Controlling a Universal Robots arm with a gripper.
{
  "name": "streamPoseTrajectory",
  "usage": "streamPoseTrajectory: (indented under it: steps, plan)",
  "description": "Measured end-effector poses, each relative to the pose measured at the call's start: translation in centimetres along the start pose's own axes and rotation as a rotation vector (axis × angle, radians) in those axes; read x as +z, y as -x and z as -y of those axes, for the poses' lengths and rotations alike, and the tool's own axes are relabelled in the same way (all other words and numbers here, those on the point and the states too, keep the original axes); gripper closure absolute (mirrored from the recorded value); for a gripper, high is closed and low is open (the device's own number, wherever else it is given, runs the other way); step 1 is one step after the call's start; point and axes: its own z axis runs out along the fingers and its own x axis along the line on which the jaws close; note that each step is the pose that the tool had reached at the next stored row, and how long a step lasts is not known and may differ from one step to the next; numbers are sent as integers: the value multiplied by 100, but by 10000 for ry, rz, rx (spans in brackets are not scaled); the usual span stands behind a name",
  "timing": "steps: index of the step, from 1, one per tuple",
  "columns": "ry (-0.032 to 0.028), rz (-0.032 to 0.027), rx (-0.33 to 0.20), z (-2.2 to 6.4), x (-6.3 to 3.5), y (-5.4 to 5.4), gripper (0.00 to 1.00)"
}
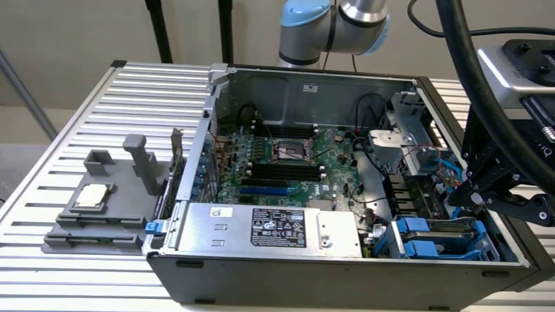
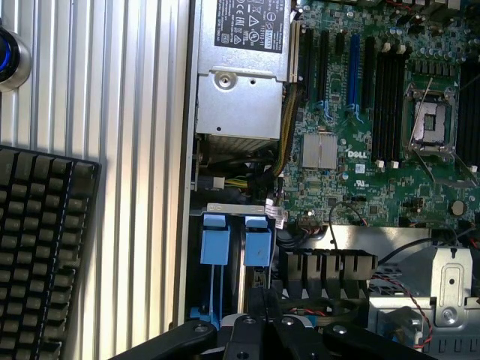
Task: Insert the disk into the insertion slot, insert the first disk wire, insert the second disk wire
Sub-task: 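Insert the first disk wire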
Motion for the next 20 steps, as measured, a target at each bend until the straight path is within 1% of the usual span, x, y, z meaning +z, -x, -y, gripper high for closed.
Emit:
streamPoseTrajectory:
  steps: [20]
  plan:
    - [0, 0, 0, 0, 0, 0, 87]
